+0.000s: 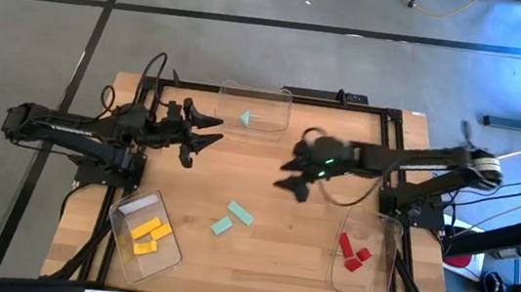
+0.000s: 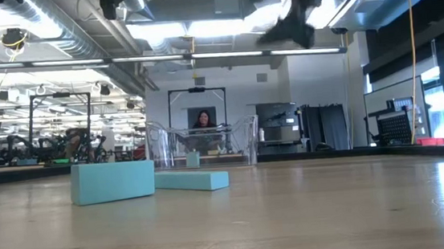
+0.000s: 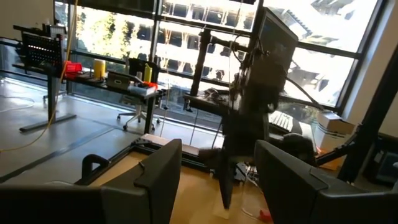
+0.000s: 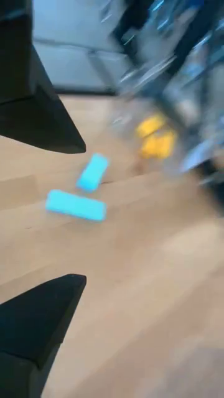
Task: Sort & place blocks by color
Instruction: Put the top blue block into the top center transparent bin
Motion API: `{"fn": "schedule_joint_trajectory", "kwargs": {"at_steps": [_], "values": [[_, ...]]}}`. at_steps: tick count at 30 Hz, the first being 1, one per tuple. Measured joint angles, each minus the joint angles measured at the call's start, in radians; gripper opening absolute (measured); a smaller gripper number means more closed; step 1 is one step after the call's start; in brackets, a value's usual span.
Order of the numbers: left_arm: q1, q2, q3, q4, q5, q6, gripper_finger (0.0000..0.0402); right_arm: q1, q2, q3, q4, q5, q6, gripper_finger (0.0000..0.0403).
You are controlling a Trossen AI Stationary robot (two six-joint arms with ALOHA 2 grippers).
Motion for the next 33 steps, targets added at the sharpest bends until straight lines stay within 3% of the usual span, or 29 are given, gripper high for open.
{"fn": "schedule_joint_trajectory", "kwargs": {"at_steps": [8, 14, 20, 26, 33], "values": [[0.000, 0.000, 0.000, 0.000, -0.003, -0.036, 0.0195, 0.101, 0.315, 0.183, -0.142, 0.035, -0.054, 0.0335], [0.000, 0.000, 0.000, 0.000, -0.003, -0.077, 0.0195, 0.180, 0.458, 0.247, -0.136, 0.106, -0.049, 0.0335], [0.000, 0.000, 0.000, 0.000, -0.003, -0.101, 0.0195, 0.250, 0.534, 0.293, -0.108, 0.143, 0.001, 0.0335], [0.000, 0.000, 0.000, -0.003, -0.003, -0.101, 0.0195, 0.310, 0.581, 0.334, -0.080, 0.315, 0.002, 0.0335], [0.000, 0.000, 0.000, -0.007, -0.003, -0.101, 0.0195, 0.327, 0.618, 0.338, 0.016, 0.380, 0.053, 0.0335]]}}
